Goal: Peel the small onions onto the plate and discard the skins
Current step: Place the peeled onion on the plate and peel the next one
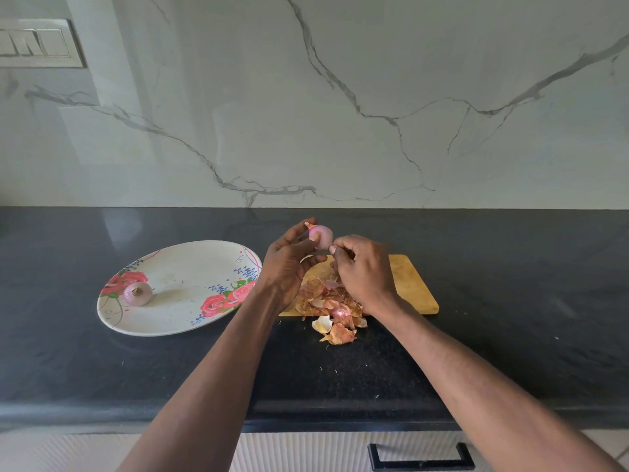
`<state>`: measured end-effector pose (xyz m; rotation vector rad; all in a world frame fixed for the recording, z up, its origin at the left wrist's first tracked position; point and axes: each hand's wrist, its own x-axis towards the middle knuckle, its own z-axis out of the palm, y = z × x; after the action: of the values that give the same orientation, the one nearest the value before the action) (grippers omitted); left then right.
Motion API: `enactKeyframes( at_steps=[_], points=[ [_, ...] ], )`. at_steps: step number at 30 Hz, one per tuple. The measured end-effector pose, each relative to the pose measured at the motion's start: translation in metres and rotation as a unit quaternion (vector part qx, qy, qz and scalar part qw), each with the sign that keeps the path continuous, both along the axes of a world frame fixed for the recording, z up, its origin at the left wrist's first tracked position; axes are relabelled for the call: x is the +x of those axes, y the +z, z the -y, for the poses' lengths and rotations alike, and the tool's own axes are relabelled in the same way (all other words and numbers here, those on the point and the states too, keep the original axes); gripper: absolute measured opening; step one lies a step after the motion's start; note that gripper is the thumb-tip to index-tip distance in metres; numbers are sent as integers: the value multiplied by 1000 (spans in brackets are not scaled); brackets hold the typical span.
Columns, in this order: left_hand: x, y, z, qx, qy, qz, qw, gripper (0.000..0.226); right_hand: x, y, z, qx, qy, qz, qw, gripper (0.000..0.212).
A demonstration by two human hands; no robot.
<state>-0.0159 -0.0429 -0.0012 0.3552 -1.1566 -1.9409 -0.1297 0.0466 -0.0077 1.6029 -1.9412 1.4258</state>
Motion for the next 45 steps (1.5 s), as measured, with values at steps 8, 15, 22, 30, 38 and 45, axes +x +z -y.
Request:
enactKeyframes(
  at_steps=[8,15,22,30,38,45],
  points=[
    [0,-2,5,9,27,-10,1000,16,2,10,-5,33,37,160,986,7],
    [-2,-2,1,-18,4,-1,1000,26,-2,2,-3,28,19,57,998,8],
    [-3,-3,-2,2,4,18,1000,20,3,8,-5,10,23,152,988,37],
    [5,6,1,127,22,-19,992,15,-3,9,-6,54,25,202,978,36],
    [4,1,2,84,8,27,996,18,1,9,-5,63,62,138,987,20],
    [0,0,1,44,-16,21,999,16,3,3,-2,45,45,54,996,21]
  ],
)
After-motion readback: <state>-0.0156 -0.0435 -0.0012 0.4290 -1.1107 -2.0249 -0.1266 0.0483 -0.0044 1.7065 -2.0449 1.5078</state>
